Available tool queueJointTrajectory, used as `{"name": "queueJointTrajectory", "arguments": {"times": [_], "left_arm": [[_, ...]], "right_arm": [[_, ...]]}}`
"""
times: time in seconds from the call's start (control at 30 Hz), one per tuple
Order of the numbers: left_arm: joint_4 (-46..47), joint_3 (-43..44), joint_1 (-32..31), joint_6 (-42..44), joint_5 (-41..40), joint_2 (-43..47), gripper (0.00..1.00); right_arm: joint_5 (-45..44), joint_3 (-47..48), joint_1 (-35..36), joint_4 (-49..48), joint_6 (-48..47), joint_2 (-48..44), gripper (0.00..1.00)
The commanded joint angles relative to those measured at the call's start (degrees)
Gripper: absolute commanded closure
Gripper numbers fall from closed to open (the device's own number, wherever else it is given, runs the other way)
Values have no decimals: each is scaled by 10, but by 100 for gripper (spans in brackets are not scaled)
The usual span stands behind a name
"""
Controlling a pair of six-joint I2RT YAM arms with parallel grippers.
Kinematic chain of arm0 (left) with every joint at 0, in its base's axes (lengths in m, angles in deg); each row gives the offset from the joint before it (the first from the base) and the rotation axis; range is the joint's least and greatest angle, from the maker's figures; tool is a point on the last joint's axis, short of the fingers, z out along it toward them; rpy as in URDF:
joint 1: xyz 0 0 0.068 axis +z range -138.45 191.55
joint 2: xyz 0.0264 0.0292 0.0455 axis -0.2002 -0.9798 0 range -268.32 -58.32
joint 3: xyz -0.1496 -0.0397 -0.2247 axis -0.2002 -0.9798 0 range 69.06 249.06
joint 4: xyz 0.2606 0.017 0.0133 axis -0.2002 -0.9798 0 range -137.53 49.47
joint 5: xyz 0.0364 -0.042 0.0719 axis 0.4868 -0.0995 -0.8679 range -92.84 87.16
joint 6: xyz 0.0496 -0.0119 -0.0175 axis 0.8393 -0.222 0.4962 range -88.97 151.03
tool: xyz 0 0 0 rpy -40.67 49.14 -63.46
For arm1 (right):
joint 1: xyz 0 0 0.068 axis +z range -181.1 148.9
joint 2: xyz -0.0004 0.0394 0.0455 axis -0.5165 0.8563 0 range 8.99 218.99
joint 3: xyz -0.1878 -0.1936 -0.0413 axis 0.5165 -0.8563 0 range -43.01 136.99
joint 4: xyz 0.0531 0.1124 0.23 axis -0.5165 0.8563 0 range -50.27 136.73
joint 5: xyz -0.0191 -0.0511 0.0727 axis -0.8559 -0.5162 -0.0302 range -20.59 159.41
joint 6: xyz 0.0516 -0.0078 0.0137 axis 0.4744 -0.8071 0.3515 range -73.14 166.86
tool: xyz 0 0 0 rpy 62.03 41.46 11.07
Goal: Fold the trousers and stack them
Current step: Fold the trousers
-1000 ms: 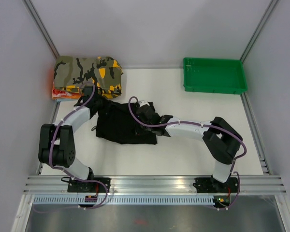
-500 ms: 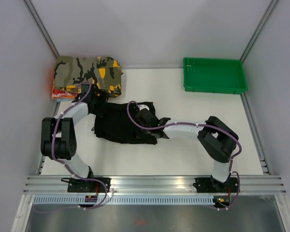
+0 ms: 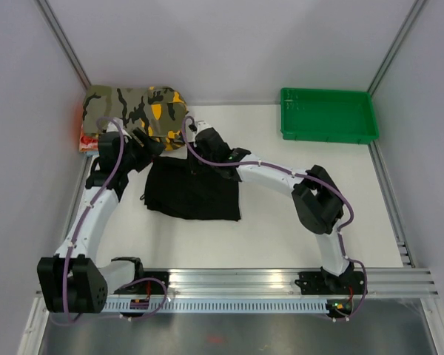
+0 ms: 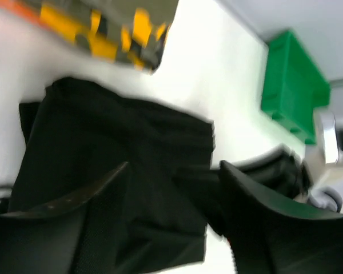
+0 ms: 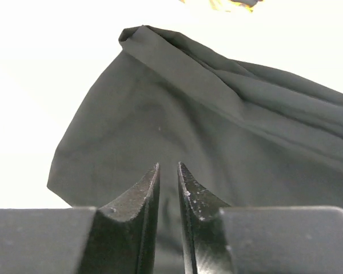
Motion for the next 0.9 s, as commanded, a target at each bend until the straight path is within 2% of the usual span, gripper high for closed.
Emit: {"name": "queueJointTrajectory", "arguments": {"times": [0.0,0.07,0.1,0.17,0.3,0.5,0.67,0.87], "left_arm": [[-3,-97,-6,31,56,30,35],[8,-148,-7,3,51,44,62],[4,-161,-6,-6,30,52,85],[1,-187,-6,-20,-1,70,98],[21,-229,-6,-42,-40,81,98],[68,-252,-6,-76,-43,19,98],[19,-240,-6,-88,-78,-42,98],[-27,-254,-6,-103,-125,-20,98]], "right_arm": [[34,29,6,2,-22,62,77],[29,37,6,-6,-20,75,82],[27,39,5,-14,-20,84,84],[27,40,5,-32,-20,98,84],[27,52,6,-52,-21,127,84],[11,118,6,-36,-23,179,84],[-22,162,3,-17,-37,208,81],[-38,221,-9,-2,-54,239,77]]}}
